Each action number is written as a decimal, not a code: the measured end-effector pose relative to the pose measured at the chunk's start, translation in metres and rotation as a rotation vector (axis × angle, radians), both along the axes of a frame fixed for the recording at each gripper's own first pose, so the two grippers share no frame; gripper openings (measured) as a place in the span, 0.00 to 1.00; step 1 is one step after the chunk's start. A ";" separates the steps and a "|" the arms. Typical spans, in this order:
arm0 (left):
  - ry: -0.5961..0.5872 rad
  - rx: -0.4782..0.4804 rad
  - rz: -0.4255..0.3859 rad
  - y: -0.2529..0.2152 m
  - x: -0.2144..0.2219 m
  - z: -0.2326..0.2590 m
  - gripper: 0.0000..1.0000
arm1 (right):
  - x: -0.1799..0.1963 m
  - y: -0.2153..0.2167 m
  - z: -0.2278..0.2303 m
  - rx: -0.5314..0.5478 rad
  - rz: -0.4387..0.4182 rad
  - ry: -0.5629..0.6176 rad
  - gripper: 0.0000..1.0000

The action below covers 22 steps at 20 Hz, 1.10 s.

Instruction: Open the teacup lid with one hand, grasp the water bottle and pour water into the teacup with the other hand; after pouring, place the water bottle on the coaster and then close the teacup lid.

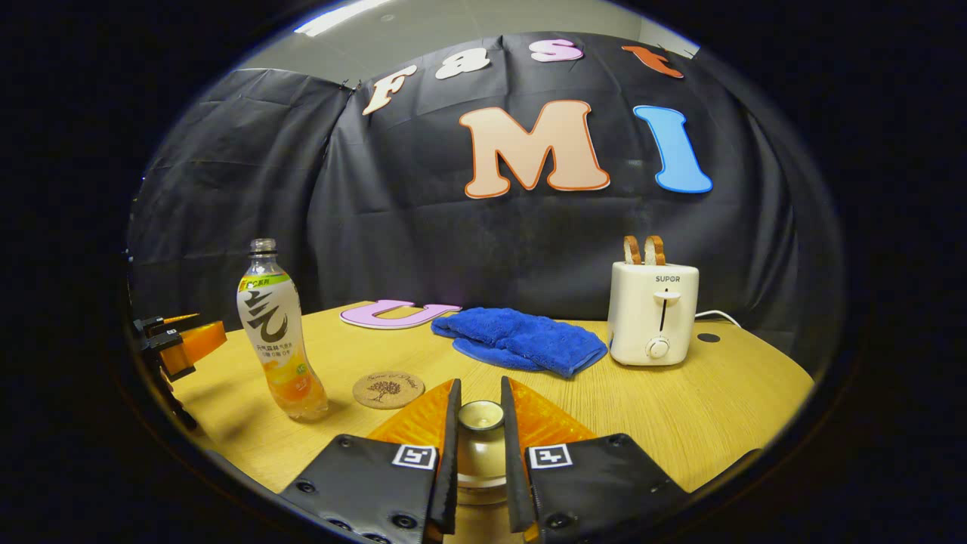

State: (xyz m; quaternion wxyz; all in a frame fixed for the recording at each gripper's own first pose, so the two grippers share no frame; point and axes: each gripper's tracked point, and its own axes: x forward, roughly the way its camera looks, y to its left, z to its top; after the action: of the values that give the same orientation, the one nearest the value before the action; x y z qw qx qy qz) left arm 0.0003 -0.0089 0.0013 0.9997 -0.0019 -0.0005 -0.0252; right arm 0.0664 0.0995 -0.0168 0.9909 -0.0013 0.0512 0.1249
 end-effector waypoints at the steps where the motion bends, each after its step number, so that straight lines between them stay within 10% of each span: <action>1: -0.001 -0.001 -0.013 -0.002 0.000 0.000 0.89 | -0.001 -0.001 0.002 0.008 0.002 -0.019 0.30; 22: 0.001 -0.018 -0.573 -0.104 -0.020 -0.005 0.88 | -0.054 -0.057 0.018 0.014 -0.085 -0.091 0.29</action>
State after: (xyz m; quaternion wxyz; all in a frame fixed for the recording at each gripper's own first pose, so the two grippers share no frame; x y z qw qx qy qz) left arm -0.0194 -0.1132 -0.0036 0.9517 -0.0109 0.0004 -0.3069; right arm 0.0119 0.0428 0.0011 0.9965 0.0023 0.0053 0.0829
